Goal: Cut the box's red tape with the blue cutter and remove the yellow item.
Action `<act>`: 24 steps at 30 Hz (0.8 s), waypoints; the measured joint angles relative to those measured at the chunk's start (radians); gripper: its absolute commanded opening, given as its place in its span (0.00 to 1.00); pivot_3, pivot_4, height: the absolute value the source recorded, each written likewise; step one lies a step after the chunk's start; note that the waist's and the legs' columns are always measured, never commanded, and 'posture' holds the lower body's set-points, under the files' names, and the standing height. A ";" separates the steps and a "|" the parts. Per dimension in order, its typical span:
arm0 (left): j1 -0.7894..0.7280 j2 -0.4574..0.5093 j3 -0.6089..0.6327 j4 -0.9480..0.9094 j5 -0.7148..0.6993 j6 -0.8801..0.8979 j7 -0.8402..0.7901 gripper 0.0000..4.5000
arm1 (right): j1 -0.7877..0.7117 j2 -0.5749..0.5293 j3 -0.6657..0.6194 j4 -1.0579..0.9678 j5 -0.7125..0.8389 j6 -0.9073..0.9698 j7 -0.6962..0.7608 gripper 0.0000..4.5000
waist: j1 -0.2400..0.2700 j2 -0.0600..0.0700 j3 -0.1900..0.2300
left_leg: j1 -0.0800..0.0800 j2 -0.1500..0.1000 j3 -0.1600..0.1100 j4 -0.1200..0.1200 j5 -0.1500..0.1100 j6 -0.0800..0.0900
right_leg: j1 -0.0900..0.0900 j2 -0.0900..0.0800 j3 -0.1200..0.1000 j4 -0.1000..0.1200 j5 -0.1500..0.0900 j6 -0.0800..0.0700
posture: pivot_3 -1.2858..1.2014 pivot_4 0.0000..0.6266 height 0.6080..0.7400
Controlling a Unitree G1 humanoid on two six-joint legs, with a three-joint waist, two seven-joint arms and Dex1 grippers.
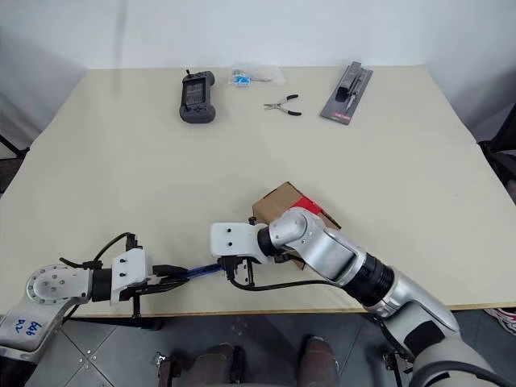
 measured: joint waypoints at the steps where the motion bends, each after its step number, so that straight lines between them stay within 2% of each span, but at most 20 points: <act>1: 0.000 0.000 0.000 0.000 0.000 -0.001 0.001 0.09 | 0.000 0.007 0.000 0.017 -0.012 -0.013 0.011 0.01 | 0.000 0.000 0.000 | 0.000 0.000 0.000 0.000 0.000 0.000 | 0.000 0.000 0.000 0.000 0.000 0.000 | 0.52 0.24 1.00; 9: 0.000 -0.003 0.000 0.000 0.001 0.000 0.008 0.09 | -0.001 0.070 -0.002 0.111 -0.072 -0.094 0.074 0.01 | 0.000 0.000 0.000 | 0.002 0.001 0.002 0.000 0.000 0.000 | 0.000 0.002 0.002 0.001 0.000 0.000 | 0.52 0.24 1.00; 15: -0.010 -0.016 -0.003 0.000 0.006 0.007 0.010 0.09 | -0.017 0.210 -0.002 0.213 -0.088 -0.115 0.088 0.01 | 0.002 0.000 0.000 | 0.002 0.003 0.002 0.001 -0.001 -0.001 | 0.000 0.003 0.003 0.001 0.000 -0.001 | 0.52 0.24 1.00; 21: -0.015 -0.027 -0.003 0.000 0.011 0.012 0.016 0.09 | -0.033 0.240 -0.019 0.258 -0.096 -0.123 0.103 0.01 | 0.004 0.000 0.000 | 0.002 0.003 0.002 0.002 -0.001 -0.001 | 0.000 0.004 0.003 0.002 0.001 -0.001 | 0.52 0.24 1.00; 24: -0.014 -0.053 -0.003 0.000 0.013 0.007 0.033 0.09 | -0.029 0.233 -0.103 0.230 -0.057 -0.053 0.097 0.01 | 0.005 0.000 0.000 | 0.001 0.004 0.002 0.003 -0.001 -0.002 | 0.000 0.004 0.003 0.001 0.001 -0.002 | 0.52 0.24 1.00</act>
